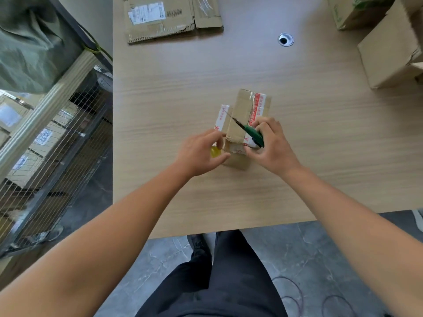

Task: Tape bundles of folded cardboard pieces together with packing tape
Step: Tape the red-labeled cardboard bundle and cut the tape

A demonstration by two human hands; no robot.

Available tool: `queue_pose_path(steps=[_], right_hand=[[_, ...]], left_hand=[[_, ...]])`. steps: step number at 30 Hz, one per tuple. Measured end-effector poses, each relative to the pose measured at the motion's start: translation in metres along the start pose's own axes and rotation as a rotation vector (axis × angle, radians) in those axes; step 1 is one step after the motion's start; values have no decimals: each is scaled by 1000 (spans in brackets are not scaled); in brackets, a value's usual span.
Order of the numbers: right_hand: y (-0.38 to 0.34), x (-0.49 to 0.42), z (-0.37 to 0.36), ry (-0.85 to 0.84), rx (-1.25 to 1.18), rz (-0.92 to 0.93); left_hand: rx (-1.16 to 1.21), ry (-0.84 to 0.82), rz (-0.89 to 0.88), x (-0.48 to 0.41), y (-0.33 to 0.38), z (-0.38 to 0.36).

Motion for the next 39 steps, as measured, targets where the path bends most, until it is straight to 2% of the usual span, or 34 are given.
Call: queue_pose_path(steps=[4, 9, 11, 12, 15, 17, 22, 27, 31, 36, 39], right_hand=[[-2, -2, 0, -69, 64, 6], [-24, 8, 16, 21, 64, 4], [-35, 24, 21, 68, 43, -98], [-39, 35, 19, 65, -59, -185], [-65, 65, 0, 17, -587, -383], [-83, 76, -8, 51, -743, -472], [-104, 80, -3, 141, -684, -518], [-119, 74, 15, 111, -643, -460], [-118, 75, 33, 192, -696, -549], [-118, 79, 48, 315, -808, -618], [-114, 90, 47, 345, -928, -681]], left_hand=[[261, -61, 129, 20, -4, 3], [562, -22, 320, 46, -12, 17], [627, -7, 342, 52, -10, 26], [612, 3, 329, 55, -8, 31], [540, 10, 239, 60, 6, 42], [520, -12, 149, 62, 23, 44], [553, -16, 16, 69, 56, 54], [424, 22, -84, 72, 69, 70], [340, 67, -140, 76, 79, 83], [506, -83, -143, 87, 85, 72], [694, -108, -98, 88, 81, 69]])
Point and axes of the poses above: each hand's wrist, its own x-axis away from the middle knuckle, its own z-axis out of the back of the hand, y = z × x, the point moved 9 cm from there along -x, towards the middle knuckle, and after that the axes turned 1 degree about -y, right-handed, at the moved point
